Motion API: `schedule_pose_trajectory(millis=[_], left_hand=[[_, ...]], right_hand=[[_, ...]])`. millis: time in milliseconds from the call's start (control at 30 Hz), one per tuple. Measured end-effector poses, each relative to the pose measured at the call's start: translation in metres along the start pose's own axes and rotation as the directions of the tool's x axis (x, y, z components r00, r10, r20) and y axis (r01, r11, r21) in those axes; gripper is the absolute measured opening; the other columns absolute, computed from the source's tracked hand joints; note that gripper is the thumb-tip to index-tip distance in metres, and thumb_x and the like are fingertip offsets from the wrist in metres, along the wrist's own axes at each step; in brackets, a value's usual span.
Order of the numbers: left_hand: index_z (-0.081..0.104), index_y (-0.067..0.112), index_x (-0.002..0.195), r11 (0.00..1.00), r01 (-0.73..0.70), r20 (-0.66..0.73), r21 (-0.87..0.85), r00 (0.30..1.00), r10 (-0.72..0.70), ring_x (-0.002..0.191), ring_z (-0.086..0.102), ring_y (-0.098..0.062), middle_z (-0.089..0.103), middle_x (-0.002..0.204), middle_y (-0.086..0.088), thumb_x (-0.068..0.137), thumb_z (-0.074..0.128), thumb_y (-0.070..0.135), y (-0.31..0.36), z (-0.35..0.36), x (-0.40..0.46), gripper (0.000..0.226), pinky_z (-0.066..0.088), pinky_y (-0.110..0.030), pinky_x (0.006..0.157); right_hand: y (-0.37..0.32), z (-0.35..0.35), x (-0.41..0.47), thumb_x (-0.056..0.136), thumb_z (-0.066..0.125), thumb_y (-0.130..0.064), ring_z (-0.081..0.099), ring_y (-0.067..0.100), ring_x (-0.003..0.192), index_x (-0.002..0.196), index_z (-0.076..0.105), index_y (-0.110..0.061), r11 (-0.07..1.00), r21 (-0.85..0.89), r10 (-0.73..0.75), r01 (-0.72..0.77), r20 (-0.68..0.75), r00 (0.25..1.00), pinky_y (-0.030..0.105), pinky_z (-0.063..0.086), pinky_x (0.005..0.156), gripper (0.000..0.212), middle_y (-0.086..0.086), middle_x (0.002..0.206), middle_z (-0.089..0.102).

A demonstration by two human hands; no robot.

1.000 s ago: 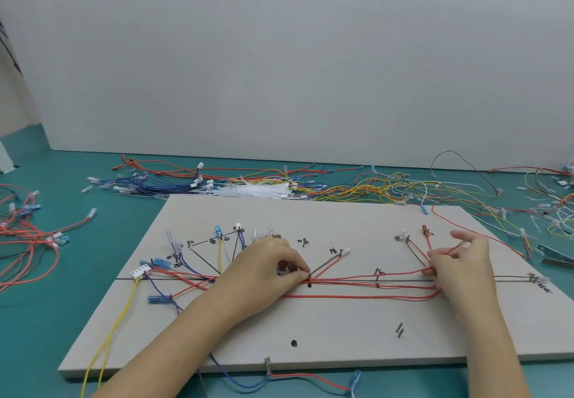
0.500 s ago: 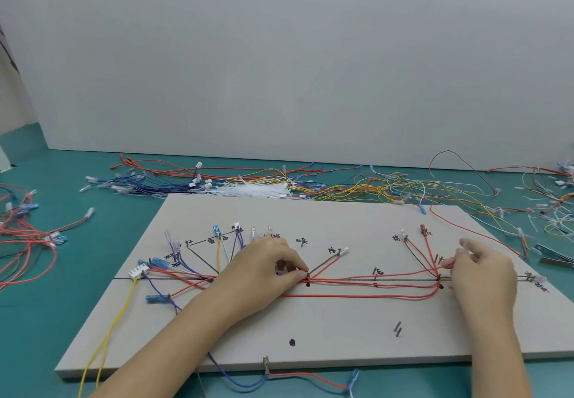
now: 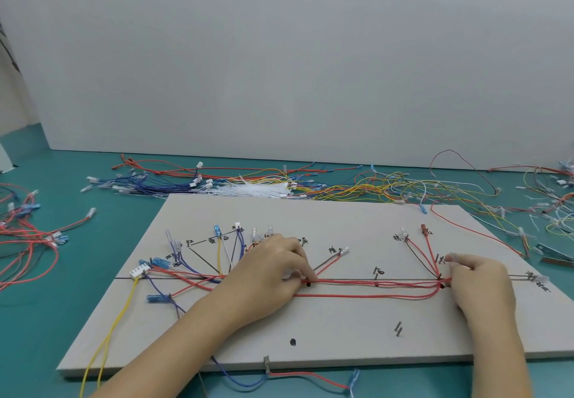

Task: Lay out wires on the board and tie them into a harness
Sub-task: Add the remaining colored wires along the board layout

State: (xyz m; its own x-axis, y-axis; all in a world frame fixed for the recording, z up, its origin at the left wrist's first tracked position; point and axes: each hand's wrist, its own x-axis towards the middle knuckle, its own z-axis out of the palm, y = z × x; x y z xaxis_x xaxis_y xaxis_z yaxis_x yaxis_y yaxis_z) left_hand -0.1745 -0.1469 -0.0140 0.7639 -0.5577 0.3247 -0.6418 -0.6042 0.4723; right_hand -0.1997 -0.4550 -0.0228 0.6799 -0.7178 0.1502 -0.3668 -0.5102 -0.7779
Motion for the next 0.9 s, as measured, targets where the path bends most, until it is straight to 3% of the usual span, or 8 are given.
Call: schedule_pose_trajectory(millis=[100,233,500,600,733,900], left_hand=[[0.073,0.035,0.093,0.999,0.038,0.008,-0.029,0.999,-0.038,0.094,0.044,-0.005,0.054,0.092,0.018,0.082,0.047,0.019,0.003,0.0,-0.001,0.032,0.04,-0.029,0.086],[0.072,0.038,0.09,0.997,0.066,0.007,-0.05,0.998,-0.066,0.095,0.045,-0.002,0.052,0.09,0.018,0.078,0.047,0.036,0.004,0.001,-0.001,0.028,0.041,-0.028,0.087],[0.072,0.039,0.09,0.997,0.058,-0.01,-0.045,0.998,-0.059,0.094,0.045,-0.002,0.053,0.089,0.018,0.081,0.054,0.036,0.003,0.002,-0.002,0.02,0.041,-0.026,0.084],[0.072,0.039,0.089,0.997,0.06,-0.014,-0.043,0.998,-0.061,0.094,0.045,-0.001,0.053,0.089,0.018,0.081,0.054,0.036,0.003,0.003,-0.002,0.02,0.041,-0.025,0.083],[0.073,0.038,0.089,0.997,0.065,-0.018,-0.047,0.998,-0.066,0.094,0.046,-0.002,0.054,0.089,0.018,0.081,0.055,0.035,0.004,0.003,-0.002,0.02,0.041,-0.025,0.084],[0.073,0.037,0.09,0.997,0.06,-0.024,-0.048,0.998,-0.061,0.094,0.046,-0.002,0.054,0.088,0.02,0.081,0.055,0.035,0.003,0.003,-0.002,0.02,0.041,-0.024,0.085]], right_hand=[[0.001,0.0,0.001,0.093,0.057,-0.007,0.052,0.03,0.086,0.107,0.073,-0.006,0.999,-0.034,-0.028,0.028,-0.003,1.0,0.036,0.041,0.077,0.022,0.017,0.112,0.069],[0.0,0.002,0.002,0.09,0.061,-0.005,0.058,0.032,0.09,0.104,0.074,-0.004,0.999,-0.006,-0.042,0.042,-0.005,0.999,0.041,0.048,0.084,0.019,0.016,0.108,0.07],[-0.008,0.005,0.003,0.084,0.067,-0.005,0.069,0.03,0.072,0.092,0.078,-0.011,0.995,0.072,-0.07,0.074,-0.056,0.996,0.041,0.052,0.086,0.014,0.009,0.078,0.073],[-0.013,0.008,0.005,0.082,0.07,-0.007,0.066,0.034,0.085,0.093,0.078,-0.011,0.994,0.055,-0.092,0.095,-0.048,0.995,0.038,0.05,0.084,0.014,0.013,0.082,0.074],[-0.018,0.009,0.01,0.08,0.074,-0.008,0.06,0.03,0.089,0.091,0.078,-0.011,0.992,-0.029,-0.12,0.12,0.011,0.993,0.033,0.046,0.078,0.013,0.012,0.091,0.073],[-0.025,0.009,0.021,0.079,0.075,-0.01,0.059,0.026,0.088,0.085,0.077,-0.015,0.989,-0.086,-0.103,0.119,0.17,0.98,0.03,0.041,0.073,0.008,0.005,0.087,0.069]])
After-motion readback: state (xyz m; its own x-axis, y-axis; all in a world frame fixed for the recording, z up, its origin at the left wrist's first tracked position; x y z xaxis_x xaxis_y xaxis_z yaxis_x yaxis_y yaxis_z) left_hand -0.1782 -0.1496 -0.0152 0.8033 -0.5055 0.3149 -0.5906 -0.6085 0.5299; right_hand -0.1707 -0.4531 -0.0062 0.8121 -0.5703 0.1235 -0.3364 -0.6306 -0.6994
